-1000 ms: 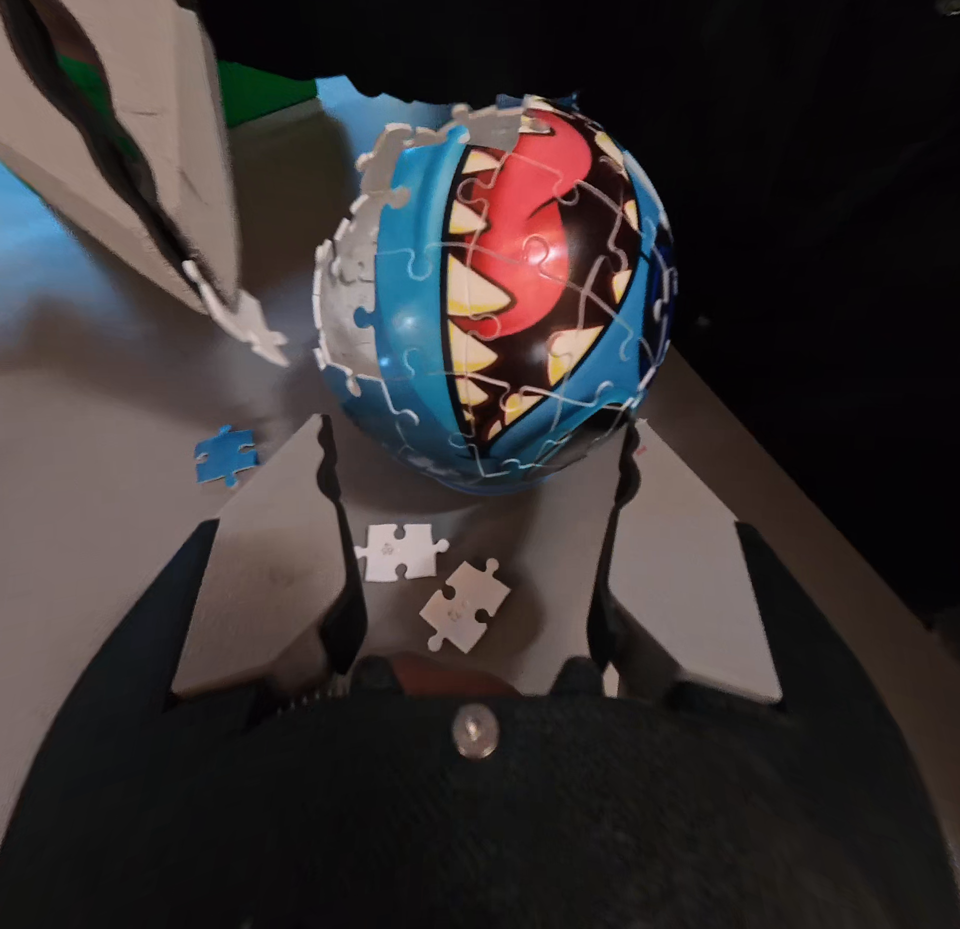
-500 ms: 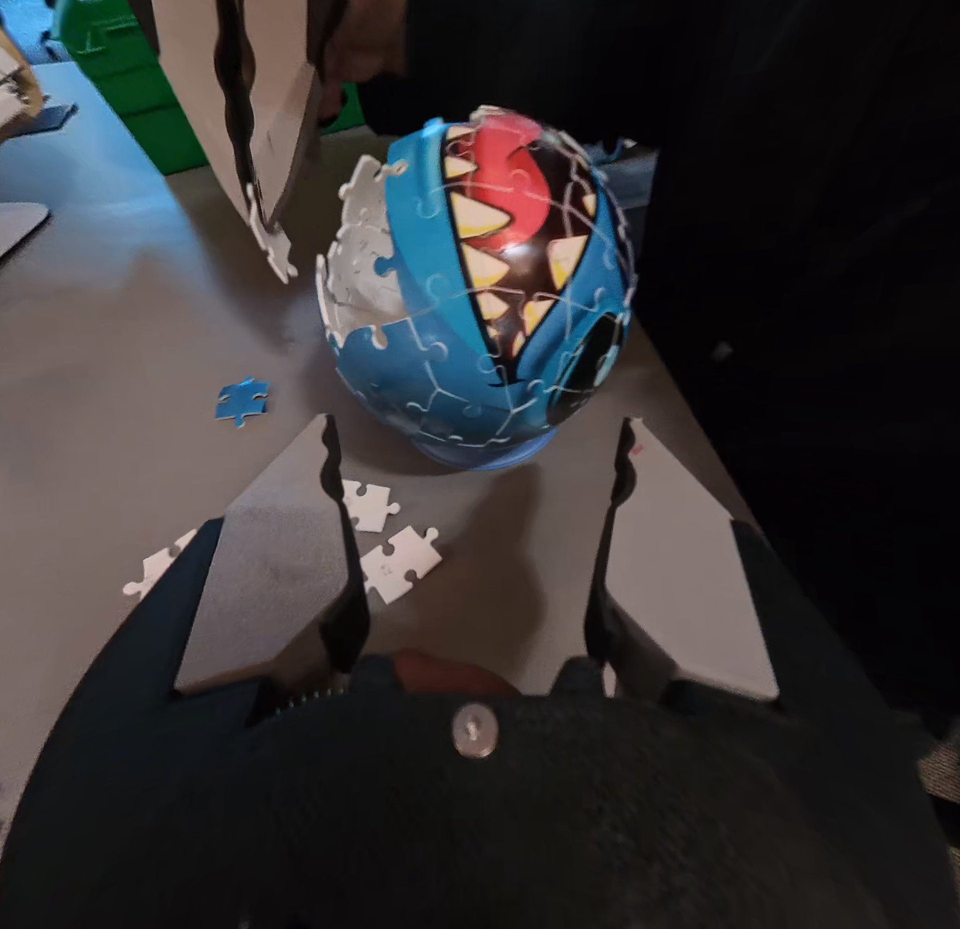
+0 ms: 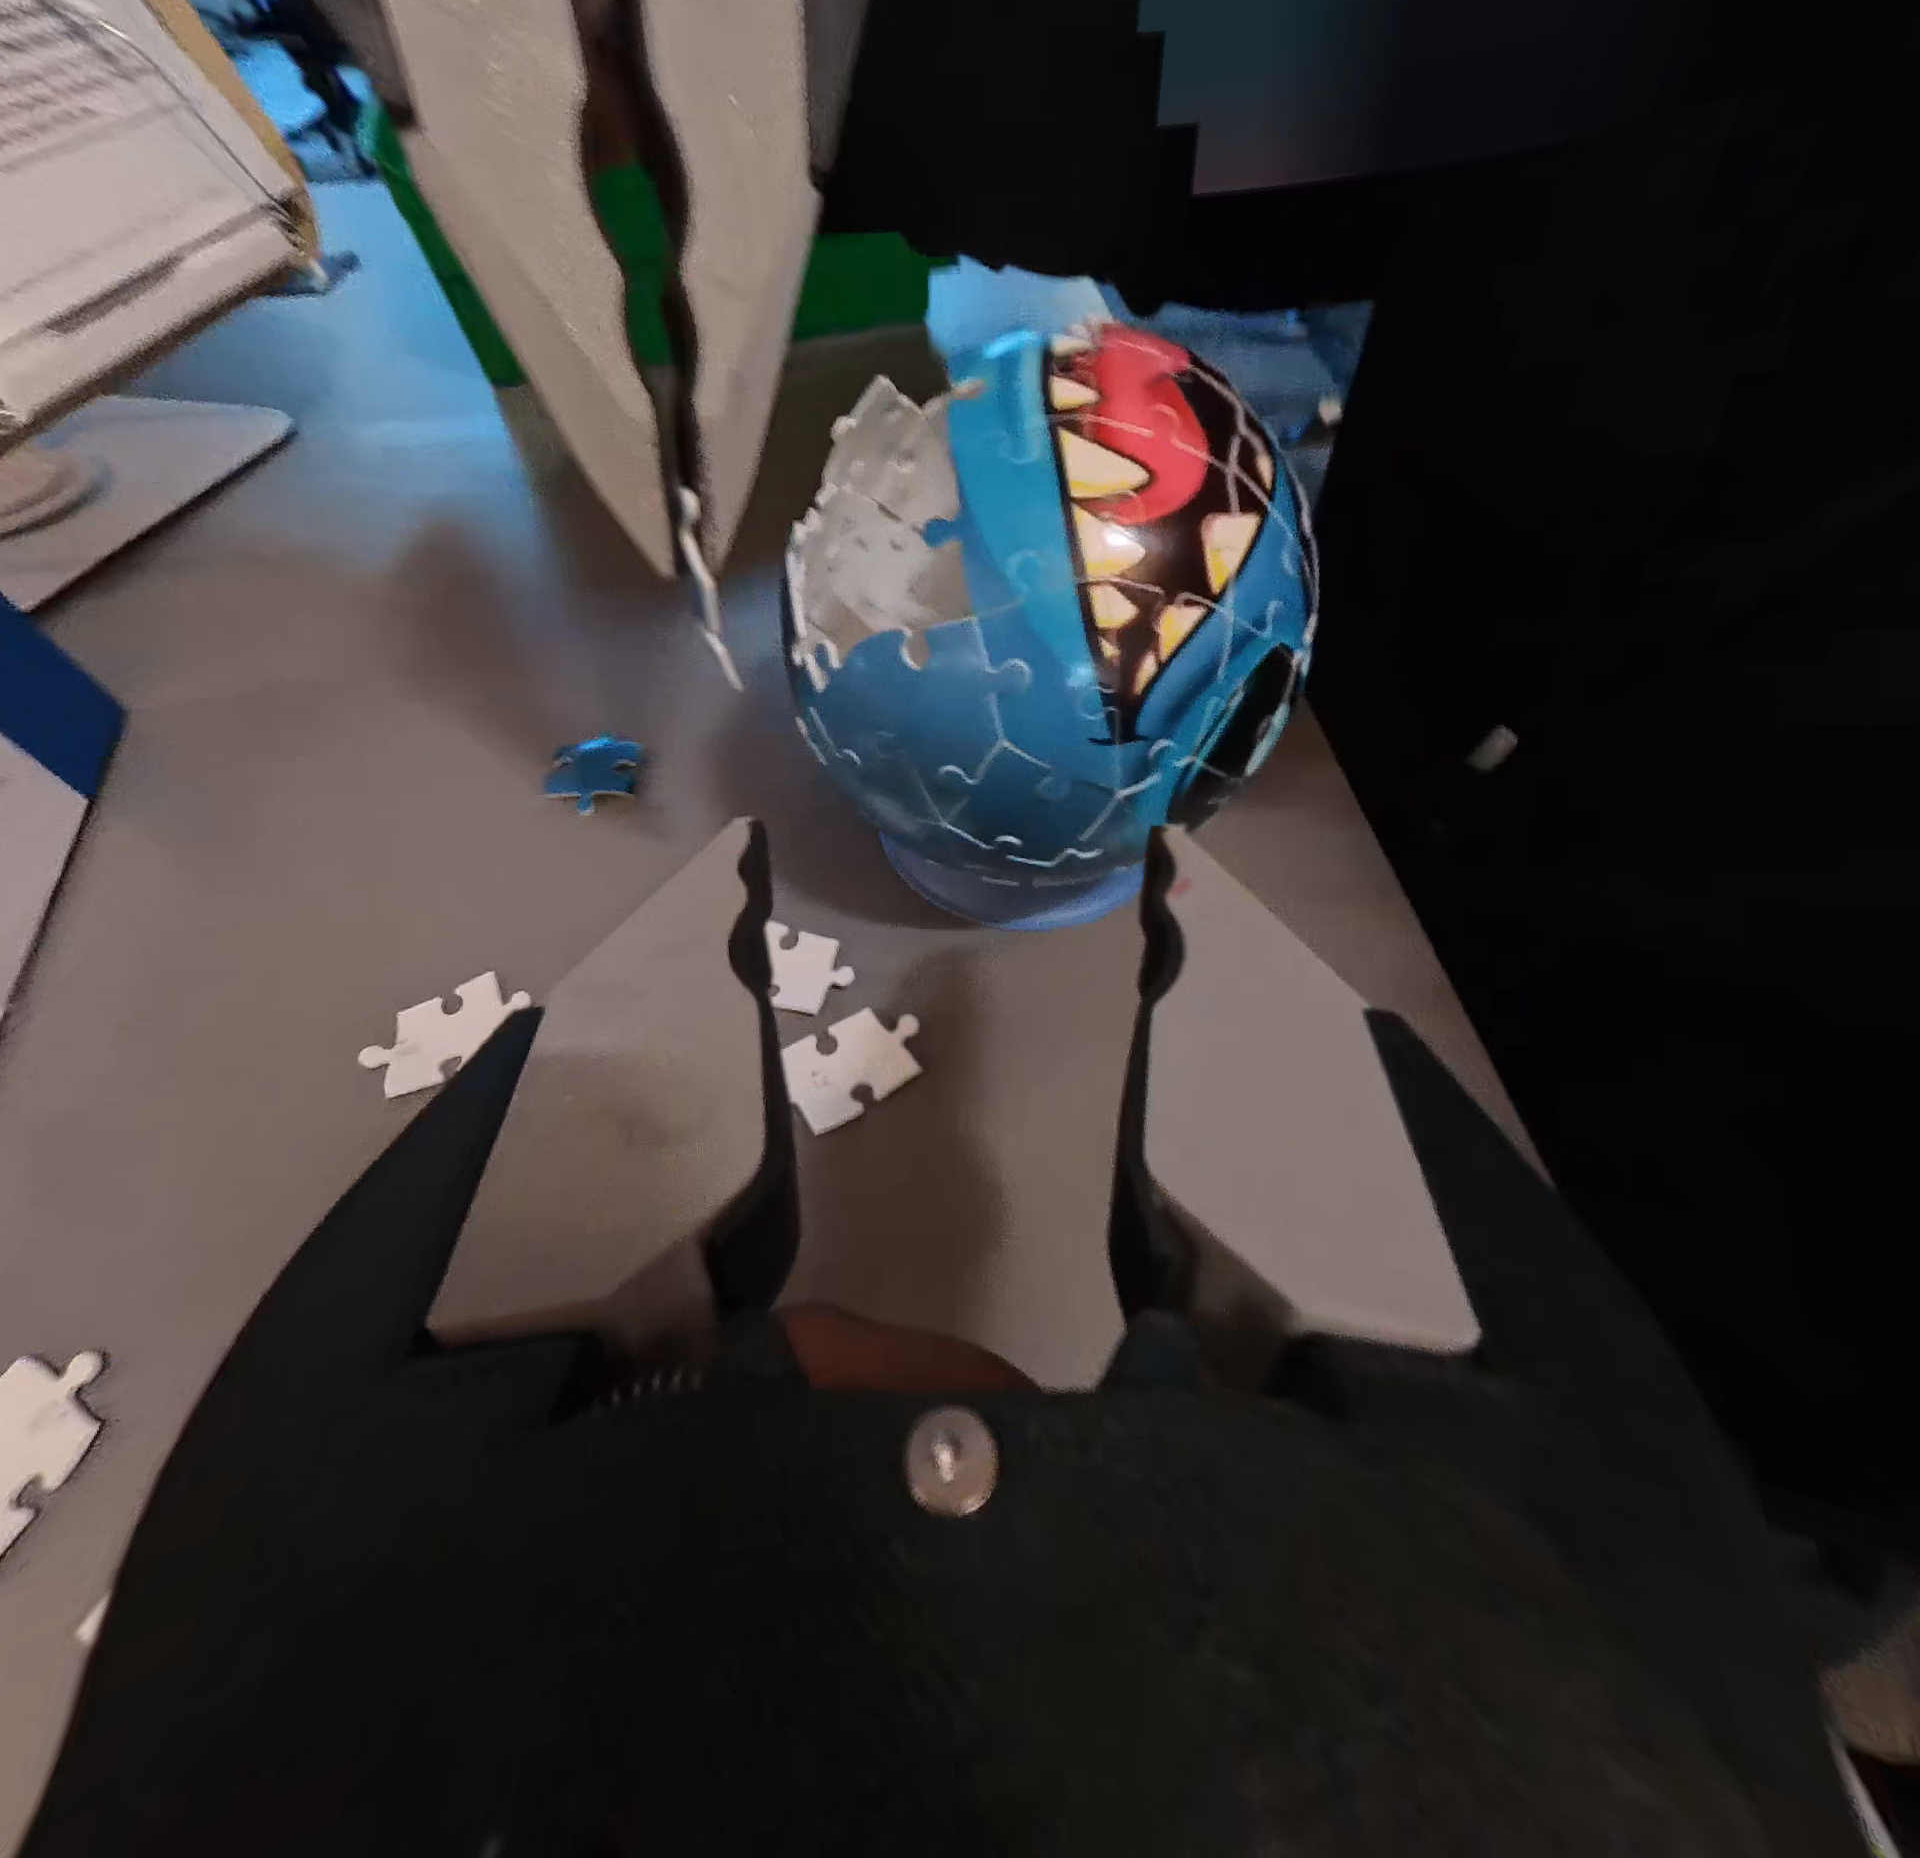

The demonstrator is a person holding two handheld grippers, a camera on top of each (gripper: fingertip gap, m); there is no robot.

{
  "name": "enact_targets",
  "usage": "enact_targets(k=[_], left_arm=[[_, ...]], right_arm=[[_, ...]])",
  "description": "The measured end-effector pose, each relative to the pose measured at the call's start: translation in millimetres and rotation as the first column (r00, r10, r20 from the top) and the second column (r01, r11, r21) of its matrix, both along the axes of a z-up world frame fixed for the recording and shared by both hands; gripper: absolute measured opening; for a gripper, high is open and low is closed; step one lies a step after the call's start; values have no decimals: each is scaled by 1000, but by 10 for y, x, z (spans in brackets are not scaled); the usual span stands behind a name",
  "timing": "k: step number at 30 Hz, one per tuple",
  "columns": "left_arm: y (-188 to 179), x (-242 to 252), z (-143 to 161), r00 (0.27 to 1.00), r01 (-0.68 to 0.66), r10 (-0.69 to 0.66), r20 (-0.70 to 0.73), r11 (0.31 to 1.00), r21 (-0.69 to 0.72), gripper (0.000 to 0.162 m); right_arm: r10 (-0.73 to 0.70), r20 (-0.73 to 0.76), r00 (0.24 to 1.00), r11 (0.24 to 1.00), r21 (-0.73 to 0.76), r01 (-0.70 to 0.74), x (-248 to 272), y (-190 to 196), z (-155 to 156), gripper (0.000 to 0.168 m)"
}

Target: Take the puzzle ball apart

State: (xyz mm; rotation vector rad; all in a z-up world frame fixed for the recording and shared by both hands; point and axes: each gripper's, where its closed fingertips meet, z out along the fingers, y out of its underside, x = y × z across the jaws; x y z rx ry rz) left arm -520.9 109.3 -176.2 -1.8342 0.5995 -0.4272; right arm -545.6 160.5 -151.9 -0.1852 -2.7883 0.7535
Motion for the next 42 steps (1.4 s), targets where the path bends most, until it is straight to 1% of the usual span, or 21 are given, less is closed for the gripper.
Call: enact_targets(k=[1, 3, 6, 9, 12, 15, 18, 26, 29, 33, 42], left_arm=[[11, -22, 34, 999, -15, 14, 29, 1000, 16, 65], [11, -32, 49, 999, -28, 27, 44, 999, 29, 66], [6, -40, 21, 999, -32, 32, 0, 999, 30, 69], [11, -11, 64, 1000, 8, -9, 19, 1000, 14, 71], [6, 67, 131, 996, 86, -86, 27, 996, 13, 71], [34, 118, 150, 991, 132, -132, -23, 991, -3, 74], [87, 124, 144, 986, 154, -155, -67, 988, -26, 77], [158, 155, 137, 973, 203, -206, -106, 978, -34, 77], [146, 188, 171, 966, 233, -234, -105, 972, -28, 74], [181, 197, 193, 964, 249, -252, -91, 968, -38, 77], [226, 265, 127, 945, 305, -311, -95, 949, -77, 76]], right_arm=[[18, 18, 1000, 999, 30, -18, 3, -22, -12, 0], [40, 49, 998, 996, 84, -44, 22, -68, -29, 0], [60, 68, 996, 989, 131, -69, 72, -134, -35, 0], [64, 64, 996, 985, 155, -74, 103, -164, -43, 0], [54, 56, 997, 985, 158, -62, 117, -174, -32, 0], [48, 48, 998, 984, 171, -56, 138, -159, -8, 0], [54, 27, 998, 979, 197, -58, 159, -128, 4, 0], [54, 16, 998, 975, 214, -57, 188, -67, -27, 0], [42, 36, 998, 972, 228, -49, 198, -59, -35, 0], [17, 56, 998, 972, 235, -29, 199, -52, -41, 0], [-5, 77, 997, 977, 215, -12, 242, -30, -45, 0]])
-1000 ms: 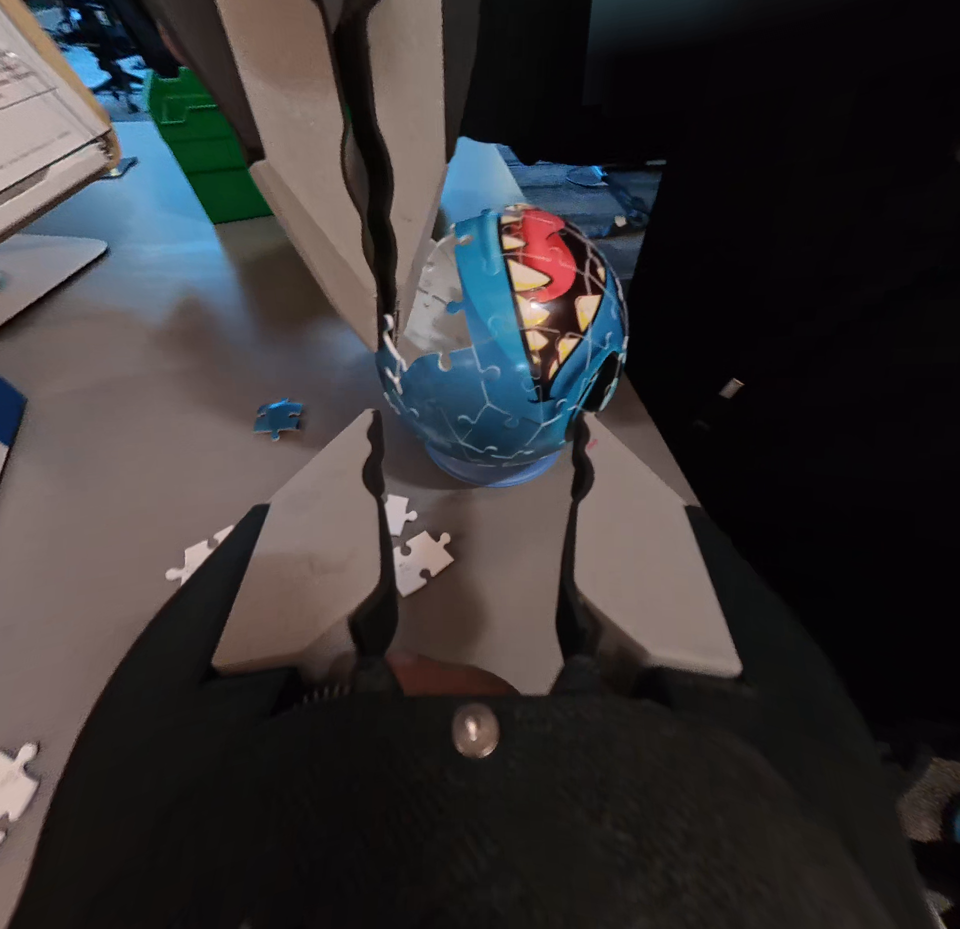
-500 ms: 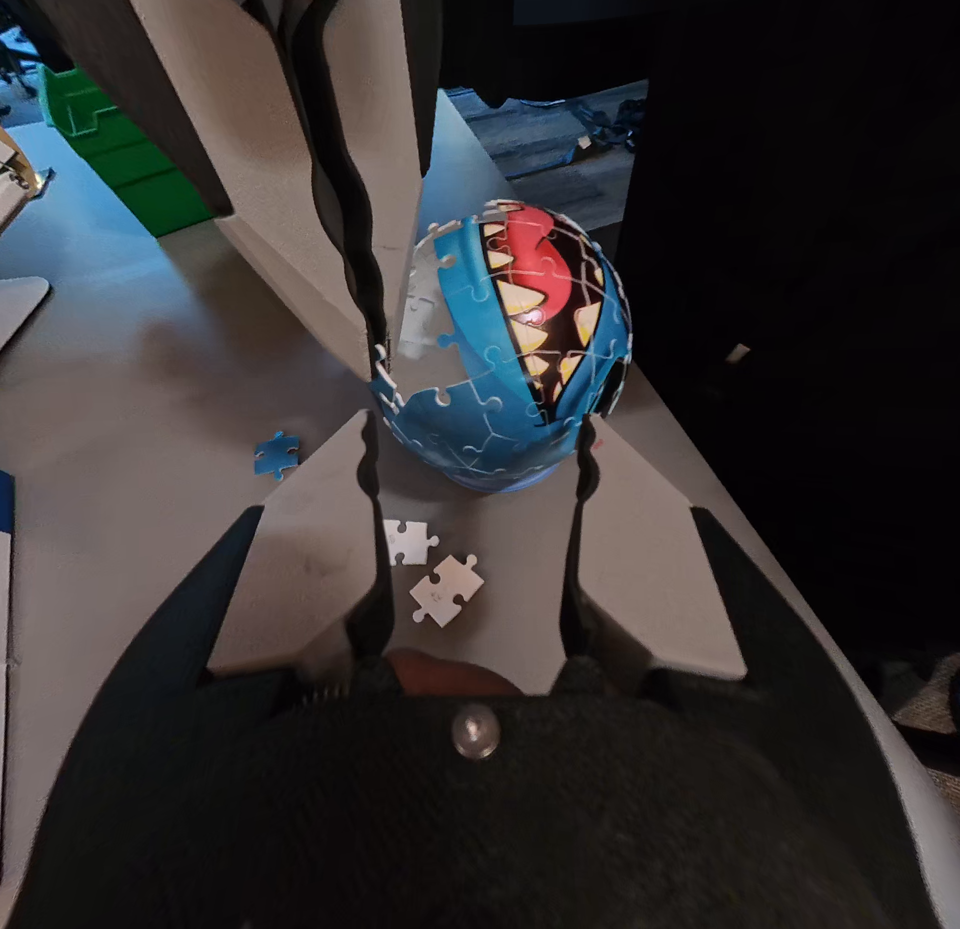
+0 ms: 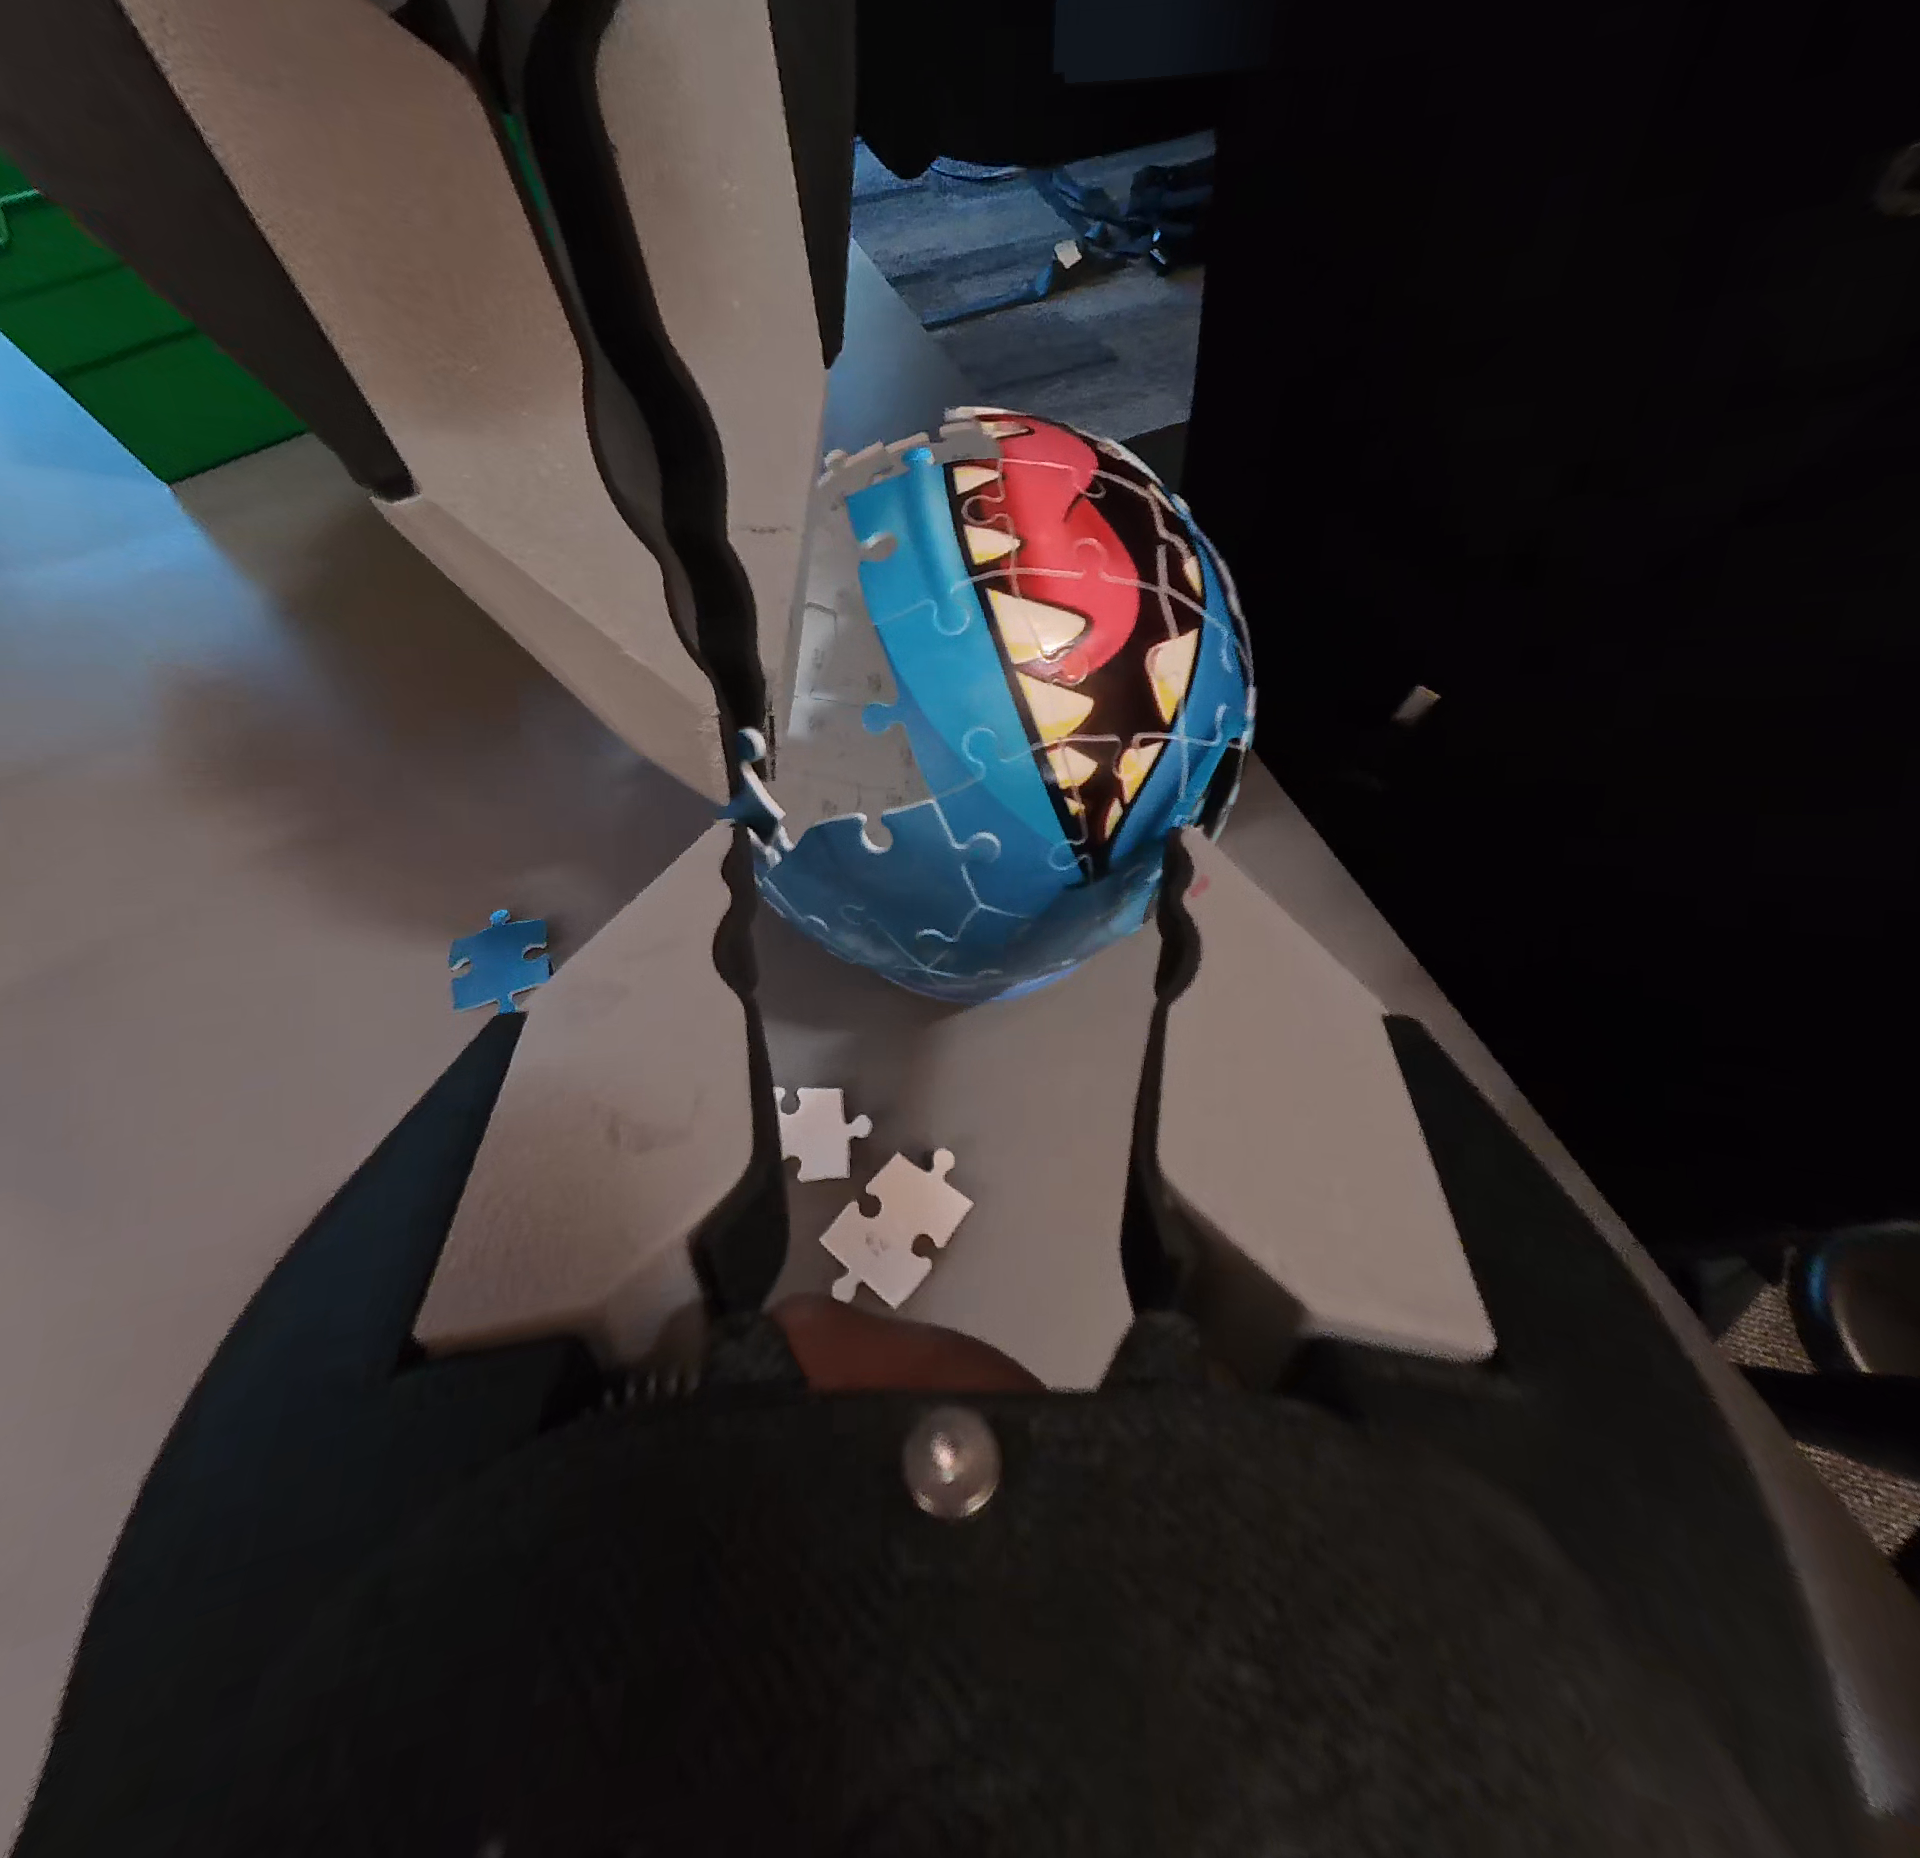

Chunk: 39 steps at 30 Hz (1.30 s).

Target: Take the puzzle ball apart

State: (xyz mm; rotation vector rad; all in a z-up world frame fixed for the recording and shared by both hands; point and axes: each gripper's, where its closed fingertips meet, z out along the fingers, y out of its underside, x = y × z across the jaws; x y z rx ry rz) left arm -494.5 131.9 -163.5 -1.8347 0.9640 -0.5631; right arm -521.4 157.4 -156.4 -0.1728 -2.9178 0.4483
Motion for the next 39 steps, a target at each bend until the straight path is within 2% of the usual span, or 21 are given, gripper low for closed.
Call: enact_targets(k=[6, 10, 12, 14, 15, 17, 20, 23, 28, 31, 32, 33, 35, 39], left_arm=[[12, -3, -9, 1000, 7, -7, 6, 1000, 0, 76], [-9, -142, 82, 997, -64, 64, 32, 998, -16, 74], [107, -340, 174, 976, -215, 214, 41, 976, 21, 71], [289, -623, 255, 896, -442, 441, 44, 897, 11, 56], [334, -688, 285, 856, -513, 514, 58, 858, -37, 55], [373, -668, 362, 814, -562, 573, 93, 818, -125, 45], [394, -559, 454, 814, -566, 576, 75, 816, -116, 26], [426, -464, 439, 822, -563, 569, 34, 819, -108, 20], [500, -343, 360, 833, -551, 554, 2, 828, -101, 0], [500, -336, 312, 829, -558, 559, -27, 823, -107, 0], [500, -401, 306, 813, -582, 580, -49, 807, -96, 10], [492, -483, 313, 795, -607, 603, -70, 791, -77, 12], [464, -592, 350, 775, -632, 627, -82, 774, -49, 4], [469, -565, 371, 776, -631, 629, -55, 774, -58, 11]], right_arm=[[-64, 38, 997, 998, 0, 64, -17, 2, -2, 0], [-88, 13, 996, 996, -11, 88, -62, 43, 36, 0], [-101, 11, 995, 993, -58, 101, -53, 38, 84, 0], [-119, -9, 993, 987, -113, 117, -59, 32, 151, 0], [-126, -24, 992, 983, -135, 122, -69, 32, 183, 0], [-149, -51, 988, 979, -151, 140, -108, 55, 223, 0], [-170, -51, 984, 973, -165, 159, -106, 77, 256, 0], [-185, -46, 982, 966, -195, 172, -76, 96, 293, 0], [-207, -5, 978, 939, -283, 197, -22, 81, 347, 0], [-221, 21, 975, 931, -294, 217, -3, 110, 308, 0], [-232, 3, 973, 935, -276, 223, -23, 153, 276, 0], [-242, -4, 970, 934, -272, 231, -36, 181, 254, 0], [-263, 18, 965, 919, -301, 256, -47, 189, 249, 0], [-296, 11, 955, 890, -360, 280, -124, 192, 267, 0]])
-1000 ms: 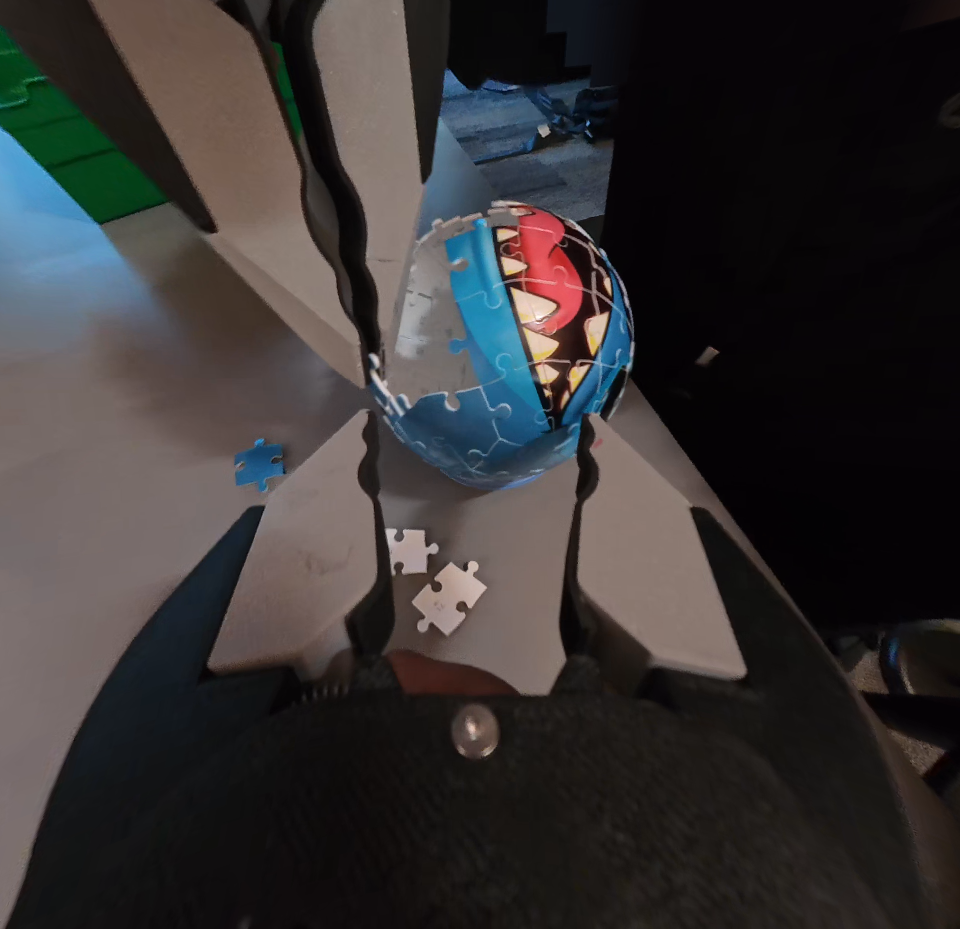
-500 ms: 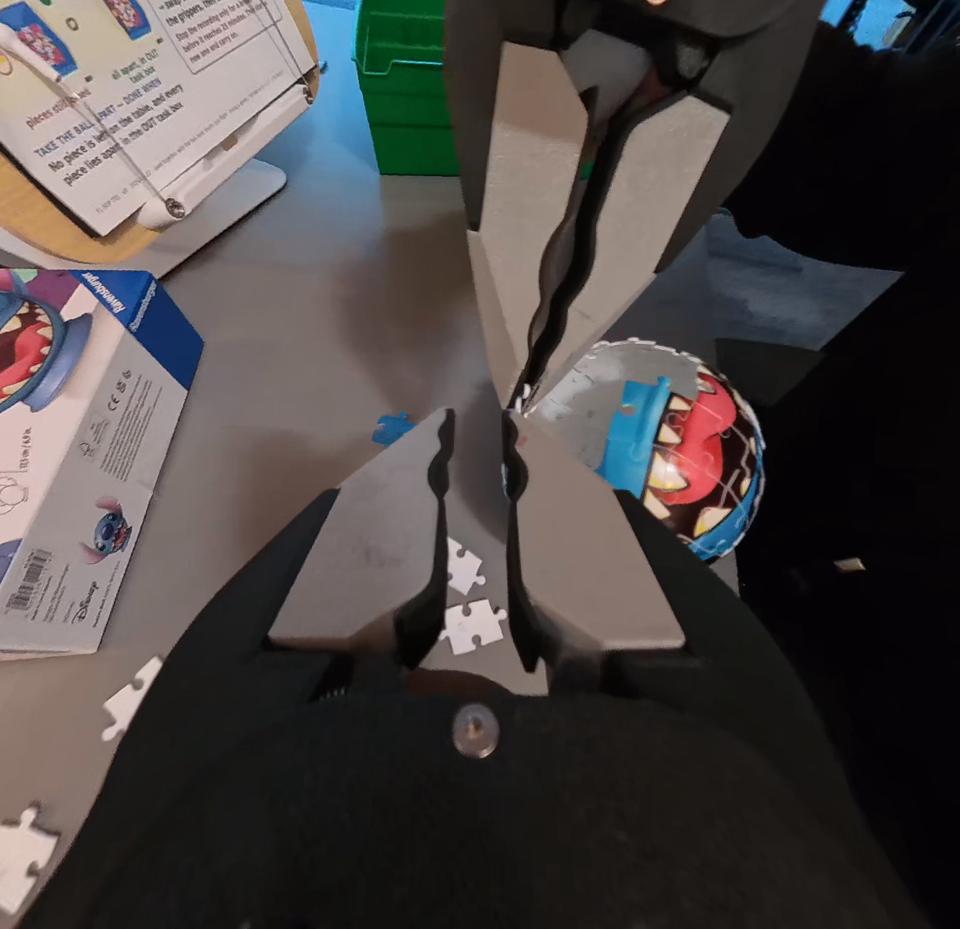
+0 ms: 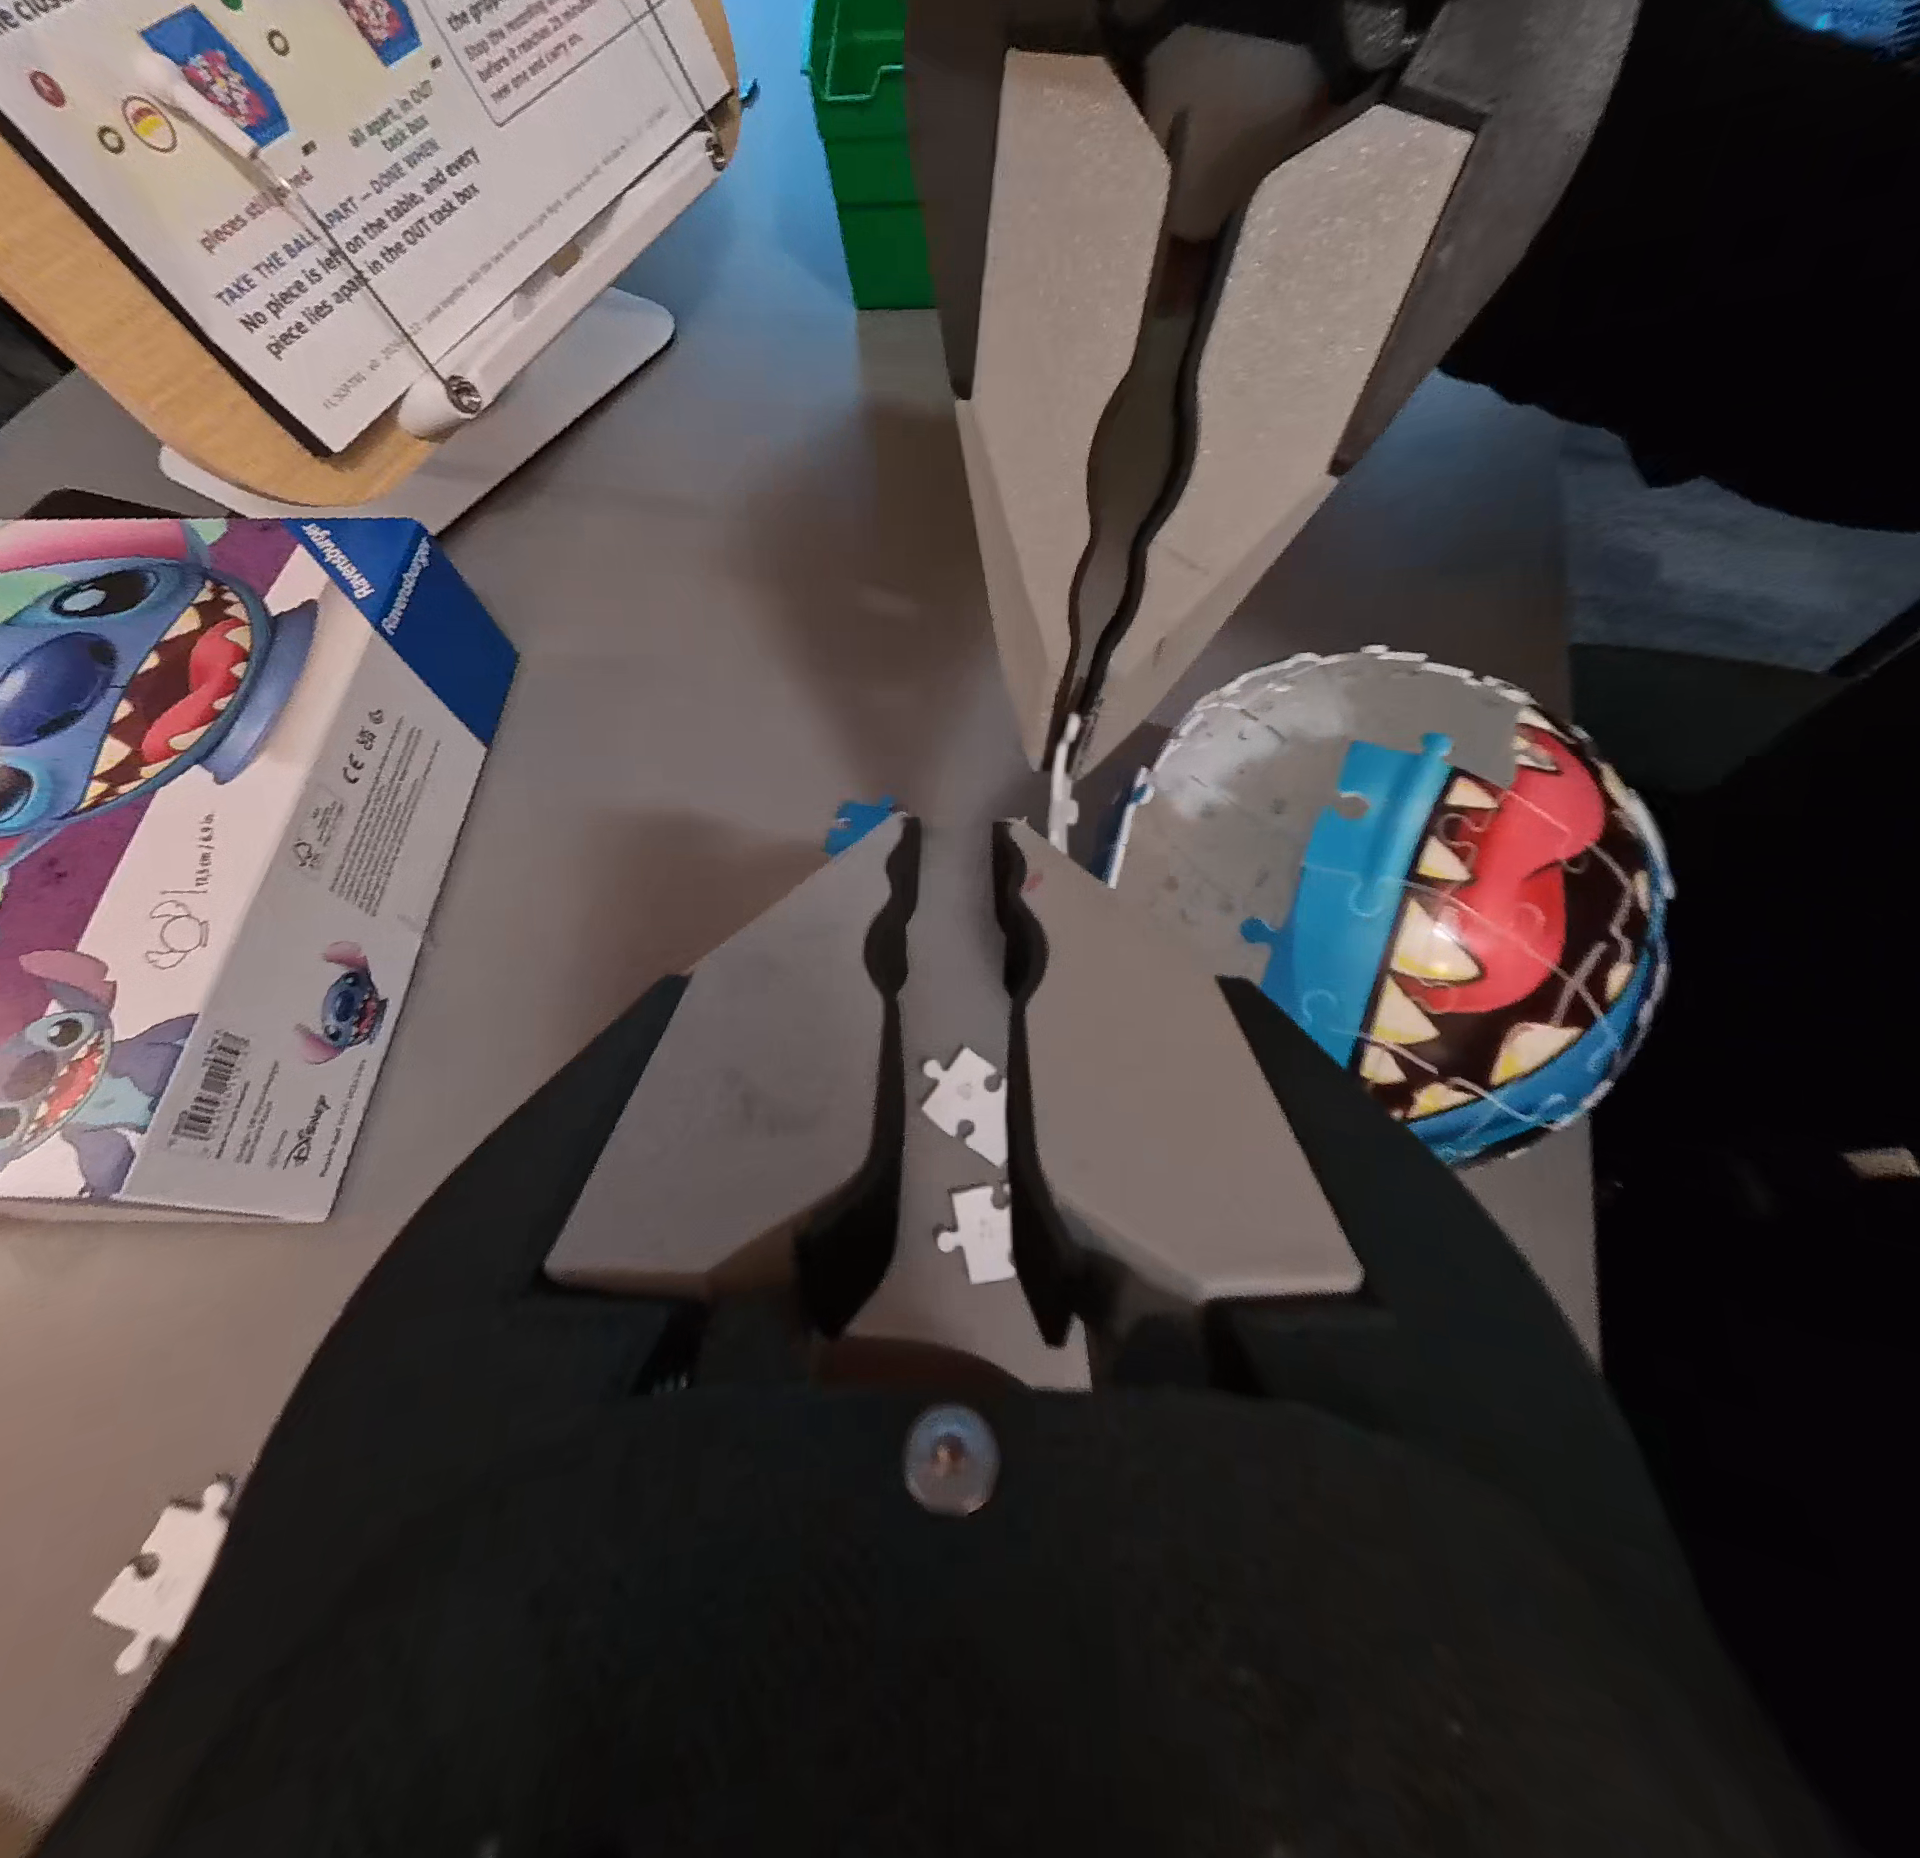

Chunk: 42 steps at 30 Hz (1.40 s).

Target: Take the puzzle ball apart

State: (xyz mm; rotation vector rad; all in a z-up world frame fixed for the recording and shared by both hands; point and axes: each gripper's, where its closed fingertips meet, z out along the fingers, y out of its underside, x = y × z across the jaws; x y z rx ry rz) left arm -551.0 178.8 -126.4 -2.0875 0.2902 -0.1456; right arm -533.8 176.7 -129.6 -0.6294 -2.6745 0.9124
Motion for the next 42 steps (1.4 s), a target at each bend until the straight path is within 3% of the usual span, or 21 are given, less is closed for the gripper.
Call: enact_targets(k=[3, 7, 9, 11, 14, 16, 23, 27, 31, 34, 38, 42], left_arm=[[55, -44, -16, 998, -49, 49, 34, 999, -4, 15], [175, -291, 3, 950, -231, 233, 210, 972, -35, 18], [213, -447, 97, 888, -313, 298, 349, 950, -15, 12], [210, -560, 216, 817, -345, 286, 501, 938, 28, 5], [177, -625, 301, 701, -328, 210, 682, 944, 46, 7], [168, -696, 294, 658, -342, 200, 726, 938, 51, 6], [207, -941, 260, 620, -458, 279, 734, 888, 50, 0], [250, -1006, 155, 644, -490, 347, 681, 871, 20, 0], [291, -1005, 129, 709, -489, 359, 606, 871, 56, 0], [325, -918, 181, 759, -437, 304, 576, 894, 103, 0], [327, -796, 283, 815, -356, 209, 541, 916, 183, 0], [281, -609, 451, 853, -231, 60, 518, 934, 272, 0]], right_arm=[[-46, -1, 999, 996, -70, 46, -76, 5, 35, 0], [-210, -13, 978, 966, -158, 205, -325, 257, 47, 0], [-265, -5, 964, 941, -219, 258, -399, 377, 54, 0], [-292, 17, 956, 916, -284, 285, -442, 446, 70, 0], [-338, 25, 941, 884, -335, 327, -527, 557, 103, 0], [-357, 6, 934, 872, -357, 336, -580, 608, 152, 0], [-329, 46, 943, 866, -384, 320, -640, 548, 148, 0], [-358, 48, 933, 861, -369, 349, -709, 555, 74, 0], [-317, 181, 931, 816, -448, 365, -656, 426, 113, 0], [-412, 38, 910, 828, -401, 392, -816, 557, 127, 0], [-431, -55, 901, 834, -404, 375, -879, 569, 202, 0], [-552, -167, 817, 798, -391, 459, -1015, 762, 256, 0]])
